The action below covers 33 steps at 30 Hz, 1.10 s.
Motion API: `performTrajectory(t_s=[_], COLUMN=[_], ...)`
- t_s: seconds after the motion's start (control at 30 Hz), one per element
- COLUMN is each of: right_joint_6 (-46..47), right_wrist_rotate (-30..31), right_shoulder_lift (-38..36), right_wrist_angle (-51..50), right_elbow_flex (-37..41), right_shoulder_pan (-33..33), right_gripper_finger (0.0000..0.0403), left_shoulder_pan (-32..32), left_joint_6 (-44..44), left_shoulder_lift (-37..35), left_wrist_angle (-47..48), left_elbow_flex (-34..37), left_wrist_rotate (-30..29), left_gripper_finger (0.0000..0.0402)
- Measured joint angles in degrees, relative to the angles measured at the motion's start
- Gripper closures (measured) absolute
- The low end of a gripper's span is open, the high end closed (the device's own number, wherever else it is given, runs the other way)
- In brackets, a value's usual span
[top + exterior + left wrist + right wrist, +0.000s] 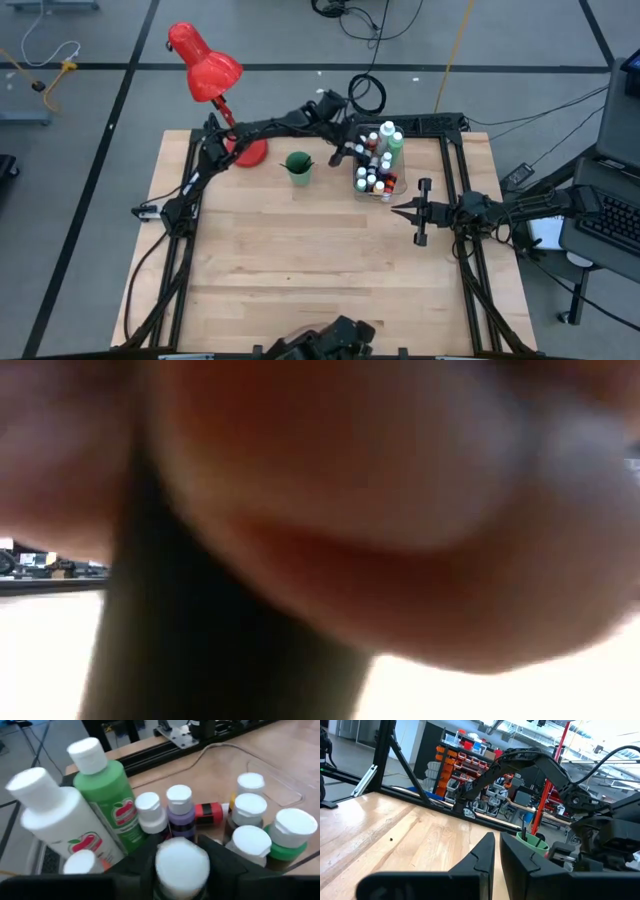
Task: Pick & Place Paint Supplies
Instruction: Put the dark green paint bottle into the transparent bin, then adjust the dark green paint bottle into the transparent bin
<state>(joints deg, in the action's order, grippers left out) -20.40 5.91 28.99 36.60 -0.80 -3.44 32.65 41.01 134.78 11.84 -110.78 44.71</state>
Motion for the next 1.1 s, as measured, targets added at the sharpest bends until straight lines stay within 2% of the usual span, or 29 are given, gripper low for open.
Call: performTrajectory(t_s=[0.1, 0.2, 0.37, 0.53, 0.6, 0.73, 0.87, 0.93, 1.03, 1.1], right_joint_6=[-0.22, -0.24, -0.24, 0.04, 0.10, 2.69, 6.46, 8.51, 10.83, 11.64], right_wrist_rotate=[0.00, 0.00, 0.00, 0.00, -0.04, -0.04, -0.04, -0.04, -0.02, 0.00], right_shoulder_lift=[0.00, 0.00, 0.00, 0.00, 0.00, 0.00, 0.02, 0.04, 0.07, 0.09], right_wrist_angle=[0.01, 0.02, 0.03, -0.02, -0.10, -0.97, -2.31, -2.40, -2.39, -2.60], right_elbow_flex=[0.01, 0.02, 0.00, 0.00, 0.00, 0.01, 0.00, 0.00, 0.02, 0.00], right_shoulder_pan=[0.00, 0.00, 0.00, 0.00, 0.00, 0.00, 0.00, 0.00, 0.00, -0.02], right_gripper_finger=[0.0380, 0.0380, 0.0380, 0.0380, 0.0380, 0.0380, 0.0380, 0.0380, 0.0380, 0.0380], left_shoulder_pan=[0.24, 0.56, 1.08, 0.20, -0.93, -5.14, -13.11, -18.19, -26.78, -33.30], left_joint_6=[-0.78, -2.91, -8.76, -14.97, -16.56, -17.65, -17.62, -19.64, -27.34, -31.83], left_shoulder_lift=[-0.15, -0.20, -3.30, -11.09, -15.60, -25.90, -35.69, -39.93, -45.36, -48.99], left_wrist_angle=[0.05, 0.30, 0.95, 5.26, 8.08, 16.67, 29.07, 35.44, 44.31, 47.40], left_elbow_flex=[0.00, 0.00, 0.00, 0.00, 0.00, 0.00, 0.00, 0.00, 0.07, 2.53], left_wrist_rotate=[-0.82, -0.57, 0.01, -0.44, -3.29, -13.55, -23.33, -29.17, -37.45, -42.61], left_gripper_finger=[0.0219, 0.0187, 0.0171, 0.0169, 0.0168, 0.0171, 0.0212, 0.0255, 0.0338, 0.0383])
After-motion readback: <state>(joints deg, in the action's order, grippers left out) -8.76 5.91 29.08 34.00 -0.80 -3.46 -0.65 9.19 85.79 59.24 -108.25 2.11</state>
